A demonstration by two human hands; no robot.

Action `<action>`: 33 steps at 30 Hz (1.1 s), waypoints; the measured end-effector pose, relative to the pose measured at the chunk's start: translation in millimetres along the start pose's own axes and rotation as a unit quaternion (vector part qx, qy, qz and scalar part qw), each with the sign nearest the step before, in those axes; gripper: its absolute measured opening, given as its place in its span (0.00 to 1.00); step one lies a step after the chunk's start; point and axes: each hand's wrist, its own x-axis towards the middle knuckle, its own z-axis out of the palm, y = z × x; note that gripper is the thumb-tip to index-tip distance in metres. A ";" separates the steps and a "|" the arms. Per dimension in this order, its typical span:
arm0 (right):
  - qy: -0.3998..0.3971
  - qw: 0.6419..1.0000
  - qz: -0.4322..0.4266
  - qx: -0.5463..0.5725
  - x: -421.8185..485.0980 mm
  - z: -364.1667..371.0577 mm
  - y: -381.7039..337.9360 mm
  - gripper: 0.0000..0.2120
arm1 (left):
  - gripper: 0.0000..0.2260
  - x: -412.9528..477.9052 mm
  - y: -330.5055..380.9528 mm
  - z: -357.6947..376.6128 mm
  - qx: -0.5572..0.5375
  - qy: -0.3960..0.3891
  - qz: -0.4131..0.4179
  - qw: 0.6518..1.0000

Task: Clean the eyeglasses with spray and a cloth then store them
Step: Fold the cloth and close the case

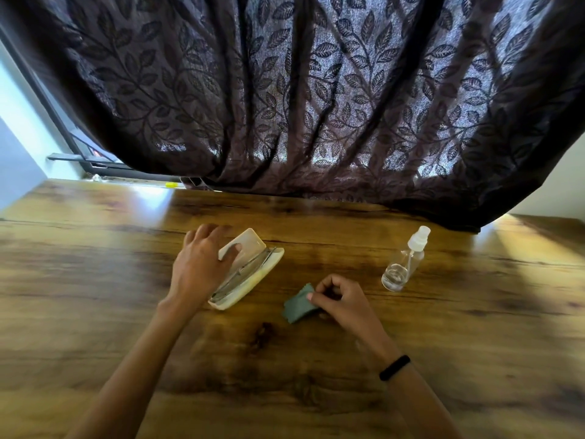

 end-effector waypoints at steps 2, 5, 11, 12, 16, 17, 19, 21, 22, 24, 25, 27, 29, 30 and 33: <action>-0.007 0.999 0.004 0.041 1.8 0.4 -4.1 0.05 | 0.18 13.3 -16.5 3.3 -0.035 -0.059 -0.049 0.996; -0.005 0.998 -0.003 0.064 6.1 1.3 -10.4 0.05 | 0.19 27.1 -30.3 8.7 -0.101 -0.130 -0.089 0.982; -0.003 0.995 -0.048 0.092 13.8 2.5 -27.0 0.07 | 0.09 23.6 -28.5 13.4 -0.138 -0.122 -0.082 0.980; -0.003 0.994 -0.057 0.094 15.1 3.7 -30.3 0.07 | 0.09 20.8 -25.5 12.3 -0.137 -0.120 -0.071 0.981; -0.019 0.992 -0.088 0.088 20.5 14.1 -43.9 0.07 | 0.09 9.1 -13.3 7.1 -0.164 -0.109 -0.055 0.979; -0.027 0.992 -0.092 0.088 21.8 18.5 -46.9 0.07 | 0.09 6.6 -10.7 5.8 -0.170 -0.101 -0.059 0.978; -0.051 0.991 -0.090 0.090 23.8 27.6 -51.5 0.06 | 0.09 2.1 -5.6 3.9 -0.181 -0.090 -0.071 0.977; -0.081 0.990 -0.075 0.087 27.1 37.0 -52.9 0.07 | 0.09 -1.1 -1.9 2.7 -0.193 -0.087 -0.087 0.973; -0.091 0.991 -0.070 0.073 29.3 41.5 -52.6 0.08 | 0.08 -2.5 -0.4 2.0 -0.196 -0.086 -0.095 0.972; -0.078 0.994 -0.080 -0.010 34.1 48.0 -50.2 0.08 | 0.09 -5.7 1.6 1.1 -0.197 -0.083 -0.101 0.972; -0.057 0.991 -0.102 -0.072 36.9 49.5 -48.4 0.08 | 0.10 -7.3 2.2 1.3 -0.199 -0.081 -0.100 0.972; -0.018 0.973 -0.151 -0.174 41.2 50.8 -44.9 0.07 | 0.12 -11.1 3.5 0.3 -0.207 -0.079 -0.097 0.970; 0.000 0.958 -0.179 -0.222 44.0 50.5 -42.0 0.06 | 0.12 -13.6 3.8 -0.3 -0.225 -0.095 -0.091 0.965; 0.007 0.954 -0.187 -0.235 45.1 50.1 -40.3 0.06 | 0.13 -14.6 4.3 -0.1 -0.240 -0.111 -0.088 0.960; 0.030 0.944 -0.196 -0.265 50.5 49.1 -35.0 0.06 | 0.14 -18.4 6.2 -0.5 -0.296 -0.153 -0.089 0.939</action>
